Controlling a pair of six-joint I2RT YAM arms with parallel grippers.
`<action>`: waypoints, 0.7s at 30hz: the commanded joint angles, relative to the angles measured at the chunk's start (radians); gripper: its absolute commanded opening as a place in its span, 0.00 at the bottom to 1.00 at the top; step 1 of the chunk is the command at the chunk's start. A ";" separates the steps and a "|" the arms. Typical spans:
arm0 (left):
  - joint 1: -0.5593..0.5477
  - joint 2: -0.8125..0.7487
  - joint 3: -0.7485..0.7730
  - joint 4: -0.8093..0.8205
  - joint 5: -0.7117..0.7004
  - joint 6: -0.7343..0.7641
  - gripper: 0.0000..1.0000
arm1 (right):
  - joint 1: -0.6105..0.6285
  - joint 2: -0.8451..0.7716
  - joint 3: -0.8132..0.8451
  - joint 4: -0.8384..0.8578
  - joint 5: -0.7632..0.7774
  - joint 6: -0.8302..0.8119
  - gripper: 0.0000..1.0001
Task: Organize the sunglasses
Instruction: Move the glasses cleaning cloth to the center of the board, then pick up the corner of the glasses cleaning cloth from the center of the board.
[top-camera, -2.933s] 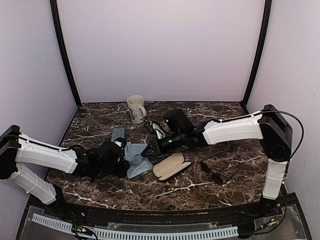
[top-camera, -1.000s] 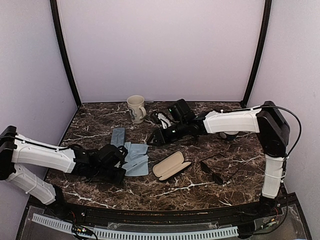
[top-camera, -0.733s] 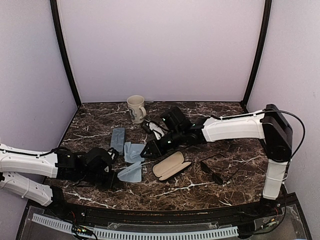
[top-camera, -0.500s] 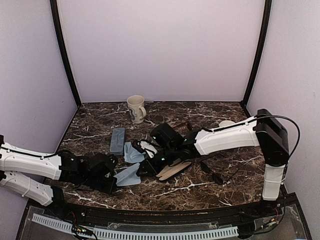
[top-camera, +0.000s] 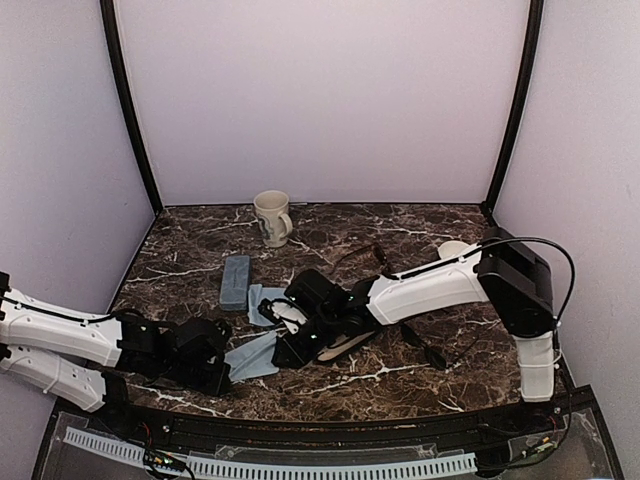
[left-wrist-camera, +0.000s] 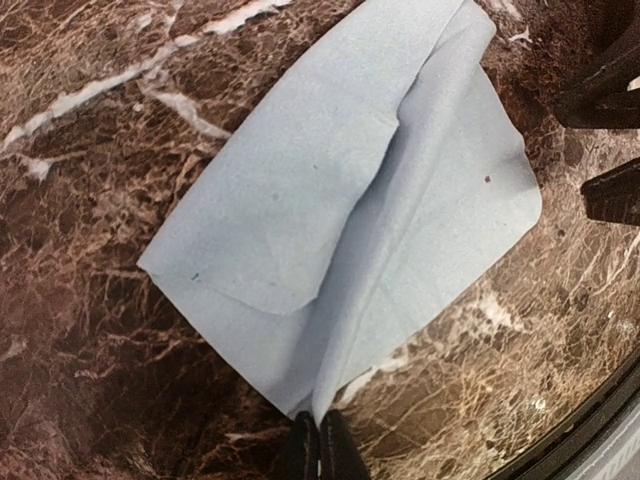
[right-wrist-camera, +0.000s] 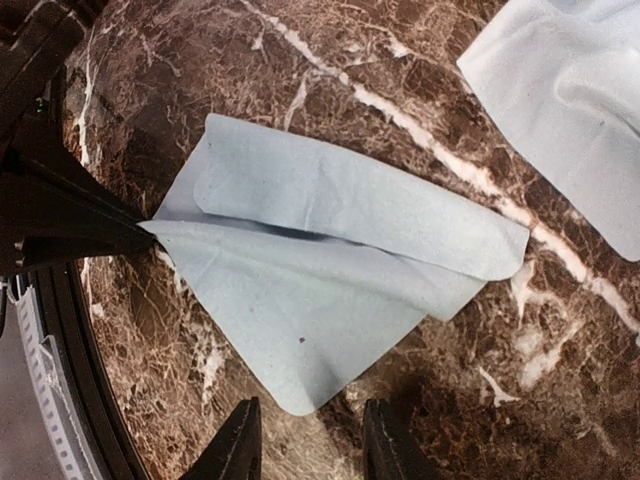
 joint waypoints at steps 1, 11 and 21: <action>-0.002 -0.018 -0.021 0.028 0.001 -0.012 0.00 | 0.025 0.039 0.064 -0.020 0.059 -0.022 0.35; -0.002 -0.012 -0.018 0.047 0.002 -0.006 0.00 | 0.066 0.067 0.094 -0.074 0.146 -0.041 0.33; -0.003 -0.021 -0.014 0.040 0.003 -0.005 0.00 | 0.105 0.099 0.107 -0.107 0.224 -0.065 0.28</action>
